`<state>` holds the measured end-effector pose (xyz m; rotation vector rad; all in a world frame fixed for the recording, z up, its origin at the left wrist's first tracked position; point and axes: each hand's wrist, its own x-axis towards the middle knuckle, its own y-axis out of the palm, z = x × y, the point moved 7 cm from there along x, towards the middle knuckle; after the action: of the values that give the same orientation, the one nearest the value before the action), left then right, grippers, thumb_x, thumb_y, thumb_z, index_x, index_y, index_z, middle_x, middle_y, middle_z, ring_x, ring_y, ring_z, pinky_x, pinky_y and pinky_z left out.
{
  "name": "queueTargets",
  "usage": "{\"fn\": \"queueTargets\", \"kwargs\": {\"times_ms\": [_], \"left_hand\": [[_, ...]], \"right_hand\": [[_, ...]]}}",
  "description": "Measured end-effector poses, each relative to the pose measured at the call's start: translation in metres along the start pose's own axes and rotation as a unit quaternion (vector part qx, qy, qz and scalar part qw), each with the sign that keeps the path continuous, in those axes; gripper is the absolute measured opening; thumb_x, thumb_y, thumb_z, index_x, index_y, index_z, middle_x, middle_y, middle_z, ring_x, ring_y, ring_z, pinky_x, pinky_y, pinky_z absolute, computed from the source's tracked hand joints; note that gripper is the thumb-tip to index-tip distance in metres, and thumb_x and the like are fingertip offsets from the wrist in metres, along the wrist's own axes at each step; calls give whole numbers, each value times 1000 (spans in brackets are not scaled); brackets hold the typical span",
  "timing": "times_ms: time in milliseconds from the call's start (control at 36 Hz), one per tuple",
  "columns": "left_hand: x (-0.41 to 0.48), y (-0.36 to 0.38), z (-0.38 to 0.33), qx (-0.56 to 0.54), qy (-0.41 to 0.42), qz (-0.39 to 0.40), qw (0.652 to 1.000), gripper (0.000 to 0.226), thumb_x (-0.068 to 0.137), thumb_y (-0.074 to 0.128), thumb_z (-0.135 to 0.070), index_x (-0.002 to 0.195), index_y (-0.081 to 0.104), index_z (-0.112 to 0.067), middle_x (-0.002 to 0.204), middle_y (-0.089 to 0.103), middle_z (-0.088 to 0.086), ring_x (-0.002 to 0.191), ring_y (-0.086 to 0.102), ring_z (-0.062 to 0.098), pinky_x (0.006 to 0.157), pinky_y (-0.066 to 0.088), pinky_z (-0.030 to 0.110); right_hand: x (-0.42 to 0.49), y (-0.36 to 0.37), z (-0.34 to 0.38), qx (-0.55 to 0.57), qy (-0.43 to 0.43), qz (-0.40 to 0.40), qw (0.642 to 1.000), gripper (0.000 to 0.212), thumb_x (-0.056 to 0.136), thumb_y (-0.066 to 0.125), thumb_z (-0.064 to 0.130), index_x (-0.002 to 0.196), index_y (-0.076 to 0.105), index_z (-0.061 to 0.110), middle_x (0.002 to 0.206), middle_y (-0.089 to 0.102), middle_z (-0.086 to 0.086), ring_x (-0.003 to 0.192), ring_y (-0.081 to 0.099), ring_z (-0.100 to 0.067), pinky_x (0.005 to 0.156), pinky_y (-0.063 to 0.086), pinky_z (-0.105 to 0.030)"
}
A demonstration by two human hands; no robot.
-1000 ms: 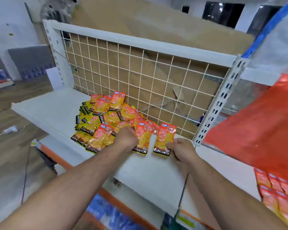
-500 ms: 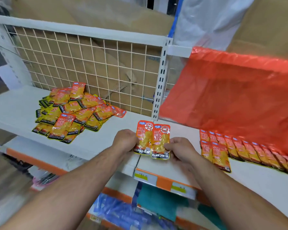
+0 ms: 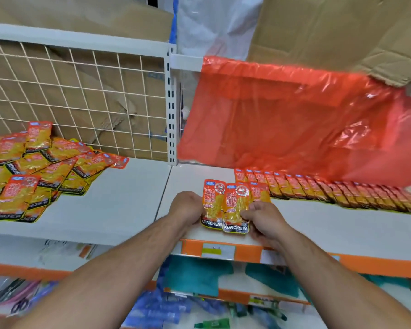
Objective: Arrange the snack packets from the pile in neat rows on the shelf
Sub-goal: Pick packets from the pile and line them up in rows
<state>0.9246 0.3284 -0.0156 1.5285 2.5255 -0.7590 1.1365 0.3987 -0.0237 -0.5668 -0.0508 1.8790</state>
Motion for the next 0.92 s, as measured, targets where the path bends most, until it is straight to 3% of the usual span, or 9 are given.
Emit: {"fn": "queueTargets", "kwargs": {"times_ms": [83,250,333,389,500,611,917], "left_hand": [[2,26,-13,10,8,5,1000,24,75,67,6,62,60,-13,73,66,12,67,60,26,72,56,42],[9,90,-32,-18,-5,-2,1000,26,74,69,3,61,56,-16,63,62,3,56,56,20,57,45,25],[15,123,-43,-16,-2,-22,1000,22,81,66,-5,62,58,-14,74,68,11,66,64,28,61,46,28],[20,142,-53,-8,5,-40,999,7,85,65,-10,78,66,-7,92,72,17,84,69,33,65,52,31],[19,173,-66,1,-21,-62,998,23,93,57,-15,110,66,-1,106,70,16,90,70,27,56,52,21],[17,182,-77,115,-3,-129,985,26,92,57,-27,106,67,-8,111,69,11,102,65,29,81,50,31],[14,195,-88,236,22,-131,963,20,79,64,-12,99,68,-11,106,70,9,97,65,27,84,52,33]], "right_hand": [[4,-26,-4,6,-4,-9,1000,40,90,66,9,64,36,18,52,32,-6,36,30,-17,47,23,-28],[11,-85,-15,-26,-8,-13,1000,27,91,64,9,66,54,11,45,45,-10,34,35,-19,41,25,-24],[24,-121,-21,-43,-12,-11,999,27,91,65,12,67,54,12,44,45,-8,35,36,-19,42,26,-24],[37,-145,-27,-54,-12,-9,998,27,91,66,14,70,50,12,45,44,-9,35,37,-19,42,27,-24],[57,-182,-43,-45,-1,2,999,32,90,68,15,67,45,16,45,43,-8,36,36,-19,45,27,-27],[69,-199,-52,-45,4,21,999,33,89,68,14,65,45,17,45,44,-7,38,36,-18,45,28,-27],[86,-199,-62,-30,27,69,997,18,90,69,14,83,53,9,55,42,-8,44,37,-17,44,30,-25]]}}
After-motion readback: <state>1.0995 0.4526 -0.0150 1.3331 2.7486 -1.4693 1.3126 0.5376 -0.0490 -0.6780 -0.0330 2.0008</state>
